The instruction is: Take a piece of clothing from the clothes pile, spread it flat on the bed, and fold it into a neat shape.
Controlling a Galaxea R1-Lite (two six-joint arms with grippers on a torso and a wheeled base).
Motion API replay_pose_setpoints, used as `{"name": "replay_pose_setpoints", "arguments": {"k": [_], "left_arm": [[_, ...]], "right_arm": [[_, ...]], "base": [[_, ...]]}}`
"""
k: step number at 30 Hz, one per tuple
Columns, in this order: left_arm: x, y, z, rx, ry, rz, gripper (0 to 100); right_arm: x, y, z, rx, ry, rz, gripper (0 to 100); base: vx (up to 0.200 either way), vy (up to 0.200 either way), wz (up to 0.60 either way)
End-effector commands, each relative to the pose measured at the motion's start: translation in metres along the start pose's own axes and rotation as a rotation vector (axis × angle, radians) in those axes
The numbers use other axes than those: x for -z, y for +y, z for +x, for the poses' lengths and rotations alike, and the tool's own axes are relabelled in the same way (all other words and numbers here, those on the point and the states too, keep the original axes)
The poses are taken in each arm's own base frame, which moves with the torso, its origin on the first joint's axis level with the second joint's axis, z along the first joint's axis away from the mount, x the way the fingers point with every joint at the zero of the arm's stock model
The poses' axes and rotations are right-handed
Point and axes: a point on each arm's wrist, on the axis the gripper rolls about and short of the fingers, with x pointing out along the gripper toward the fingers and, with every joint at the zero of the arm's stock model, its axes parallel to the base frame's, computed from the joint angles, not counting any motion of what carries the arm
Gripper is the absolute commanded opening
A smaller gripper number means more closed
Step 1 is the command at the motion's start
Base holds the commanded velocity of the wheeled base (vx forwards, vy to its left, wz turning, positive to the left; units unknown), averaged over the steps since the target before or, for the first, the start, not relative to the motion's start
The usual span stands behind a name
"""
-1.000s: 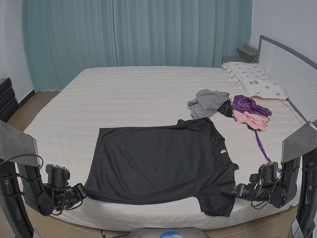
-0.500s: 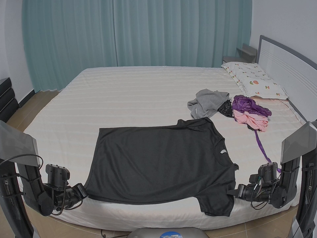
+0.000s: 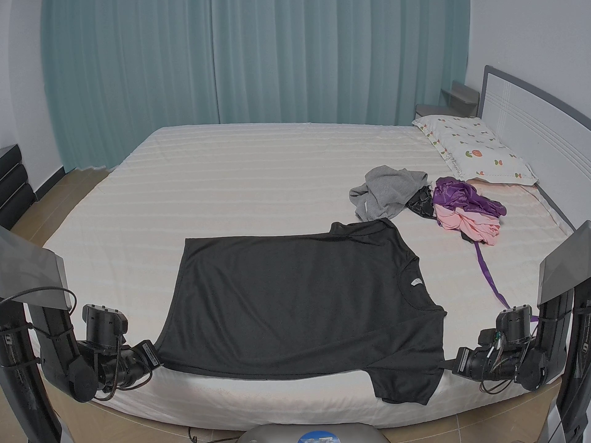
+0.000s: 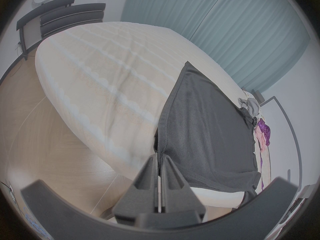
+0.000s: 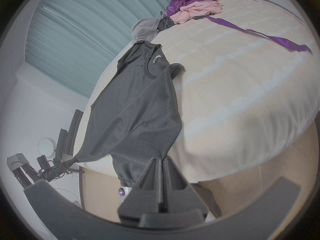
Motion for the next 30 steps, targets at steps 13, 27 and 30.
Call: {"name": "replay_pose_setpoints", "arguments": {"k": [13, 27, 30], "left_arm": [[0.001, 0.007, -0.008, -0.024, 0.003, 0.046, 0], [0.013, 0.016, -0.021, -0.05, 0.051, 0.142, 0], [0.016, 0.018, -0.023, -0.056, 0.062, 0.162, 0]], "right_arm": [[0.006, -0.007, -0.025, 0.02, -0.016, 0.028, 0], [0.017, -0.007, -0.045, 0.096, 0.102, 0.011, 0], [0.018, -0.005, -0.049, 0.102, 0.114, 0.012, 0]], "base": [[0.0, 0.0, 0.0], [0.0, 0.0, 0.0], [0.0, 0.0, 0.0]]}}
